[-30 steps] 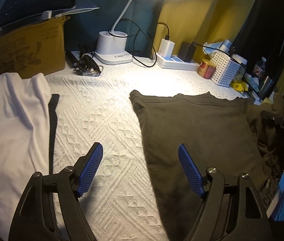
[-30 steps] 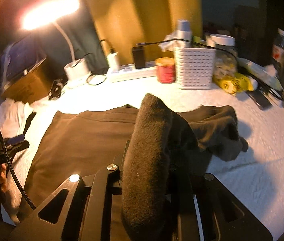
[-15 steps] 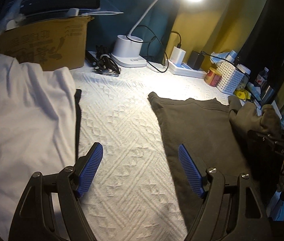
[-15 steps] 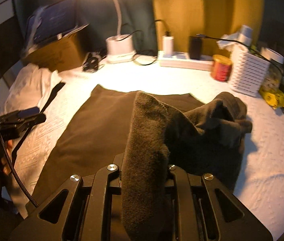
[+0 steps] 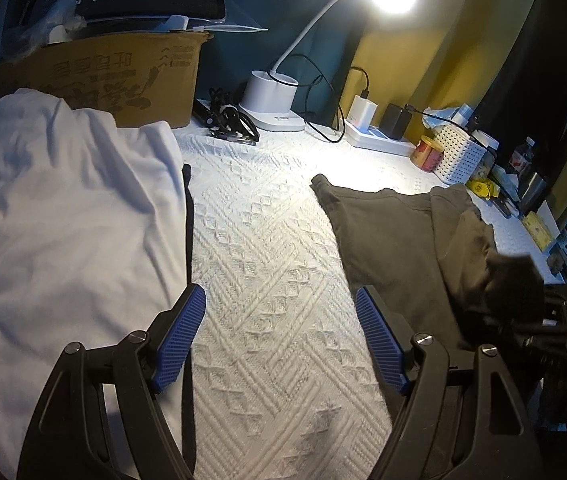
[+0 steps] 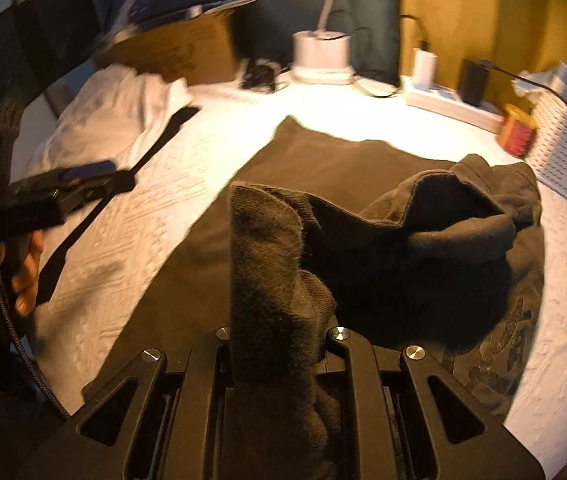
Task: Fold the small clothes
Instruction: 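Lift the gripped side with the right tool and fold it across the shirt, then open the right tool and release the folded side onto the shirt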
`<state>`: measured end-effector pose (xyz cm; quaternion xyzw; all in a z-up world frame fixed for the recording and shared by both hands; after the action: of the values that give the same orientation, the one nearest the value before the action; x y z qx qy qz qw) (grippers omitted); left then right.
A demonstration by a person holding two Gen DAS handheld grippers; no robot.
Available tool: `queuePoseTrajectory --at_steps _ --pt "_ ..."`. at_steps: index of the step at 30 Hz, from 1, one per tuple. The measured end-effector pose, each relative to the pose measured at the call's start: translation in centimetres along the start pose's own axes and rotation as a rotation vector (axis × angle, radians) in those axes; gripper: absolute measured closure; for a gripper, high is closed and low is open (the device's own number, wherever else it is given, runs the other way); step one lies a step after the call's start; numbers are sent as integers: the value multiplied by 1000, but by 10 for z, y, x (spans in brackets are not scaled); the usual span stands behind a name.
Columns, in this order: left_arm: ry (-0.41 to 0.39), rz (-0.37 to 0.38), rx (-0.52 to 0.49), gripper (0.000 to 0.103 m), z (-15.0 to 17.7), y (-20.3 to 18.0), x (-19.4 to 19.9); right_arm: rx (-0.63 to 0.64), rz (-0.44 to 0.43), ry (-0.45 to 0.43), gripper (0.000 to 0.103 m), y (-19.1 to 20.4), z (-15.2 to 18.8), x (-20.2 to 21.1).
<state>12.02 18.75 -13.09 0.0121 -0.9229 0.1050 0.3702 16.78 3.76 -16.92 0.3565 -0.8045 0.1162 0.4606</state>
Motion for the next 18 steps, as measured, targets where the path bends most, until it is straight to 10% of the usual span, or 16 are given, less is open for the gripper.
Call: queuePoseTrajectory --at_steps 6,13,18 --pt "7 -19 -5 26 2 2 4 37 11 38 82 18 16 -7" --pt "-1 -43 -36 26 2 -9 14 88 -63 37 43 39 30 7" --pt "3 -60 -60 26 -1 -21 17 123 -114 4 39 51 35 25"
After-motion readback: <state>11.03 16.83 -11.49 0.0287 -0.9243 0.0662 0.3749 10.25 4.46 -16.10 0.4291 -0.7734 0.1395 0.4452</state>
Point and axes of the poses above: each gripper's, at about its wrist camera, not at the fingertips, and x roughly against the way its jaws point, y to its left, z to its underside, the point moved 8 cm from there along -x, roughly the way its jaws point, and after that the axes turned 6 degrees about -x, right-handed, at the moved point
